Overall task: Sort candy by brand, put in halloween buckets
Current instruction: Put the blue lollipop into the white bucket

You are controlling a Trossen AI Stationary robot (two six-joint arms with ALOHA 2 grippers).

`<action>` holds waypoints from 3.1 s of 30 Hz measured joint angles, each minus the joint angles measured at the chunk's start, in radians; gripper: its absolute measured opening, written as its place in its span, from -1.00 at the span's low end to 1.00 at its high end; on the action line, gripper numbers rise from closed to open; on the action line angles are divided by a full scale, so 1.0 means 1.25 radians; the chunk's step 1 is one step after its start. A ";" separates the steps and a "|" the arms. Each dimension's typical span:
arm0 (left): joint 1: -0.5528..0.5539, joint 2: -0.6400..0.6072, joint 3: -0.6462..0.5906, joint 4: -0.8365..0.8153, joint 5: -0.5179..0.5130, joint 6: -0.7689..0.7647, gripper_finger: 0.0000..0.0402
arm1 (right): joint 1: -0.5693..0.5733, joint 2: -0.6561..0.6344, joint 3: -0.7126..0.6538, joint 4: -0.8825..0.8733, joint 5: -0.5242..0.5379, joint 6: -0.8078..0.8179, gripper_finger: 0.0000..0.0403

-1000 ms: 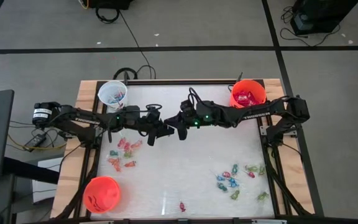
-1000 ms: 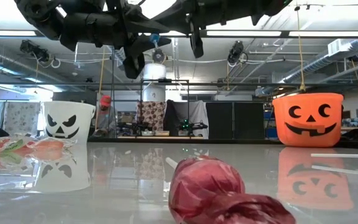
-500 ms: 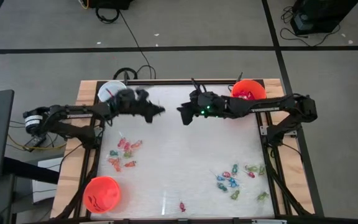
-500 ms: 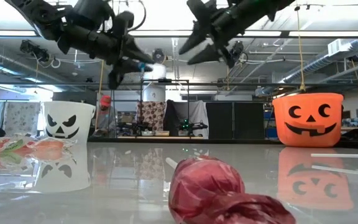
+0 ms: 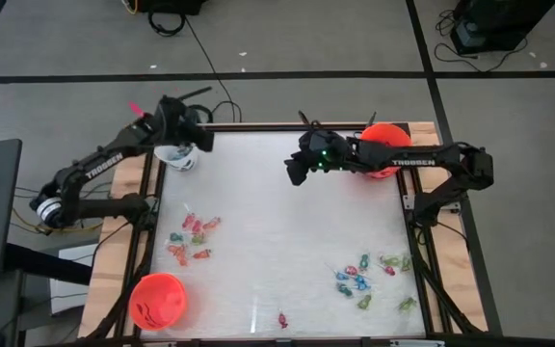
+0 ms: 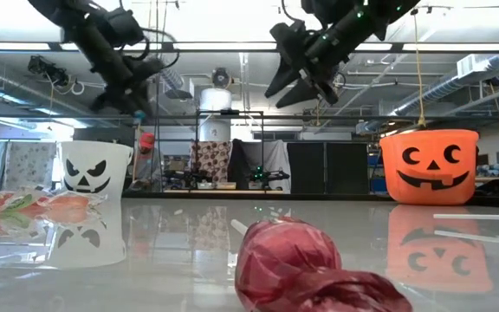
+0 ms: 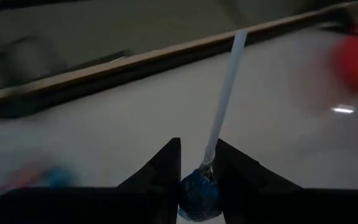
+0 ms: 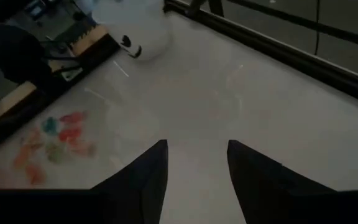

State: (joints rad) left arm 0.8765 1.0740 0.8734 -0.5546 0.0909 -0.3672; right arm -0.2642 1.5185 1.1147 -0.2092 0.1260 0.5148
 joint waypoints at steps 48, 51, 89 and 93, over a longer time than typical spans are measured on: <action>-0.003 0.099 0.223 -0.187 -0.215 0.039 -0.02 | -0.157 0.001 -0.001 -0.099 -0.227 -0.091 -0.12; -0.067 0.066 0.233 -0.124 -0.180 0.062 -0.01 | -0.117 0.001 -0.001 -0.103 -0.225 -0.063 -0.12; -0.867 -0.065 -0.180 0.425 -0.058 -0.001 -0.01 | 0.639 0.001 -0.007 -0.438 -0.015 0.794 -0.12; -0.906 -0.025 -0.197 0.457 -0.060 0.014 -0.02 | 0.647 0.004 -0.047 -0.424 -0.040 0.759 -0.12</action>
State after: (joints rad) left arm -0.2557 1.0433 0.6274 0.0171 0.0159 -0.3502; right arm 0.5448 1.5235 1.0561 -0.7391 0.0758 1.4638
